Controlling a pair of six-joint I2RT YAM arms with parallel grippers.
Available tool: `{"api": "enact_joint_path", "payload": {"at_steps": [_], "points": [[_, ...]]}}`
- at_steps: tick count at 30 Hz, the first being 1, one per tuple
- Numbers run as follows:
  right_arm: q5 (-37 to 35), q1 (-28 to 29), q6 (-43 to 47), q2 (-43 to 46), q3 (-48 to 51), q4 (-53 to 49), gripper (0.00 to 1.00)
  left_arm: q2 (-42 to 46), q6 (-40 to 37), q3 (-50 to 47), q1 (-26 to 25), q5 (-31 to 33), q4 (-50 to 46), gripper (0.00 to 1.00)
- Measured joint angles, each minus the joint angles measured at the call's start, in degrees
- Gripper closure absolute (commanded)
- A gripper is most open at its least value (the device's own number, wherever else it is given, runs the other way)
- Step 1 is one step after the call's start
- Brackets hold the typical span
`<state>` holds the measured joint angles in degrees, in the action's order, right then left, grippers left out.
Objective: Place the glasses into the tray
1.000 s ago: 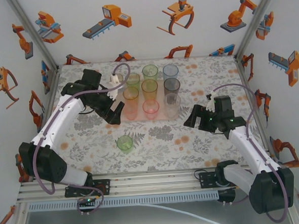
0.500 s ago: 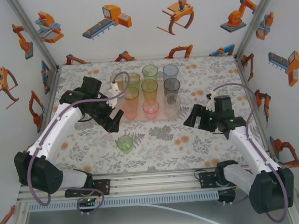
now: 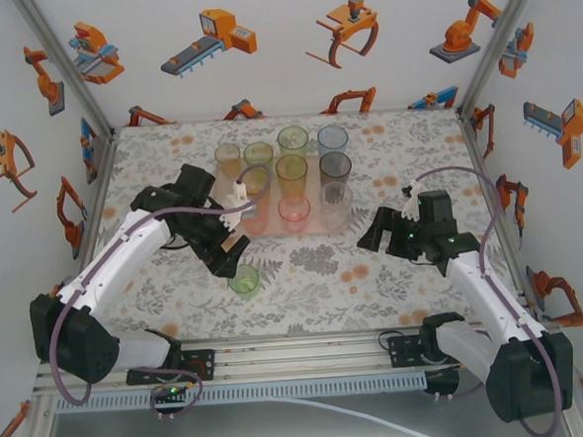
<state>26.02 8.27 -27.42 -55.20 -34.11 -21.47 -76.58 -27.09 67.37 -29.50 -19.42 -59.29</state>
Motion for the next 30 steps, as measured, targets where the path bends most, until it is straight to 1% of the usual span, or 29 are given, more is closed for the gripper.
{"api": "enact_joint_path", "payload": {"at_steps": [5, 10, 18, 23, 30], "points": [[3.4, 0.0, 0.0, 1.0, 0.2, 0.5, 0.15, -0.1, 0.2, -3.4, -0.9, 2.5, 2.3, 0.17], [5.5, 0.0, 0.0, 3.0, 0.2, 0.4, 0.15, -1.3, 0.9, -4.1, -1.2, 3.4, 4.9, 0.2], [5.5, 0.0, 0.0, 3.1, 0.7, 0.4, 0.15, -4.0, 3.1, -4.1, -3.9, 5.4, 8.0, 0.24], [5.2, 0.0, 0.0, 3.2, 1.5, 0.4, 0.15, -4.0, 4.4, -4.7, -4.7, 6.9, 9.8, 0.3], [4.6, 0.0, -0.2, 3.2, 1.6, 0.4, 0.15, -5.1, 5.0, -5.7, -5.9, 9.2, 11.3, 0.33]]}}
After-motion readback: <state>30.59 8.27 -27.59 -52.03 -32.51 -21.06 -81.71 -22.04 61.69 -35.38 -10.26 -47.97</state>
